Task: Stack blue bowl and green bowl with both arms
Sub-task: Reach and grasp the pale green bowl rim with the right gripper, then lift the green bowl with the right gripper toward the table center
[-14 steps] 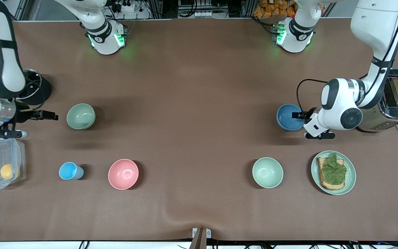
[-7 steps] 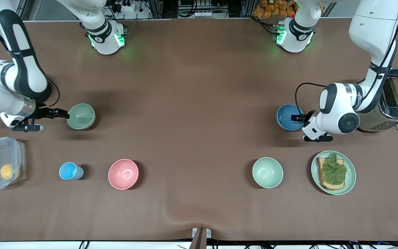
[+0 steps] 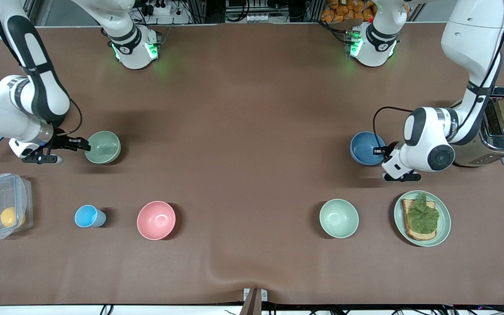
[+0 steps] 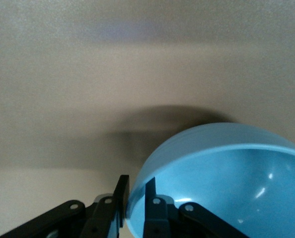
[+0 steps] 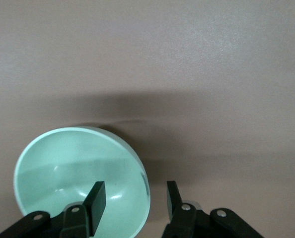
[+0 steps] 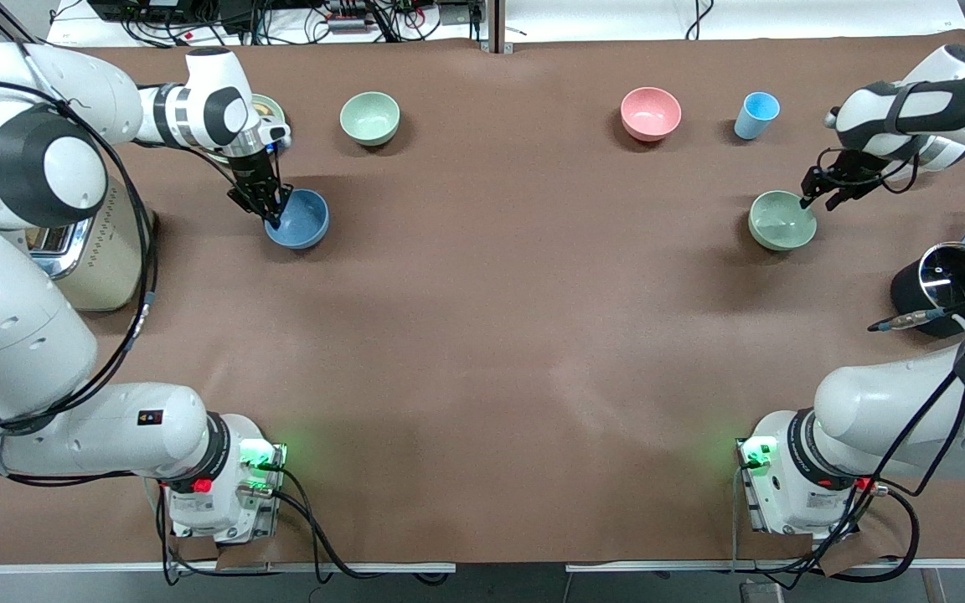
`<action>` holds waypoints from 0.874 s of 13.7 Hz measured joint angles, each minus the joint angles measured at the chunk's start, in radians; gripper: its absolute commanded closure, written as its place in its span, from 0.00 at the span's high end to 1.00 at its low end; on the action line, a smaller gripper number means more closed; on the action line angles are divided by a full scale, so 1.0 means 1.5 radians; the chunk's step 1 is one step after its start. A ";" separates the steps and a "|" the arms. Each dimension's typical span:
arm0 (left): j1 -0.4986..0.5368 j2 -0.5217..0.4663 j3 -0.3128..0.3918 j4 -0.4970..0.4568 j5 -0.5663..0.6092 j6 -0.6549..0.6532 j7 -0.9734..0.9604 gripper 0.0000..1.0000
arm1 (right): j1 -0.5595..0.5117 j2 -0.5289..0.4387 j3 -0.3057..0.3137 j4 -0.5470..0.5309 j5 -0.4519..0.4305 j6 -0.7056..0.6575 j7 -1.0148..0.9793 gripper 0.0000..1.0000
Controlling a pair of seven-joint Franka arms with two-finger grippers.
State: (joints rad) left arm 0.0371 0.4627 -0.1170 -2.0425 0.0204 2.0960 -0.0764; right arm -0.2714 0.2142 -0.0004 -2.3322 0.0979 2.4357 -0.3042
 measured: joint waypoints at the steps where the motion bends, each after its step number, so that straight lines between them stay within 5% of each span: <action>1: 0.000 0.000 0.000 0.002 0.000 0.000 0.000 0.13 | 0.000 0.004 0.000 -0.013 0.000 0.021 -0.002 0.37; 3: 0.000 0.000 0.000 0.008 0.000 0.000 0.000 0.04 | -0.001 0.010 0.000 -0.024 0.000 0.038 -0.008 0.05; 4: 0.000 0.000 0.000 0.010 0.000 0.000 0.000 0.00 | -0.002 0.012 0.000 -0.025 0.000 0.039 -0.010 0.01; 12: 0.002 -0.011 -0.001 0.020 0.000 -0.004 0.003 0.00 | -0.004 0.009 0.001 -0.021 0.010 0.026 -0.014 0.00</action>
State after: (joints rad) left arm 0.0398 0.4455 -0.1191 -2.0124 0.0204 2.0907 -0.0721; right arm -0.2772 0.2284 0.0015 -2.3640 0.1133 2.4747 -0.3257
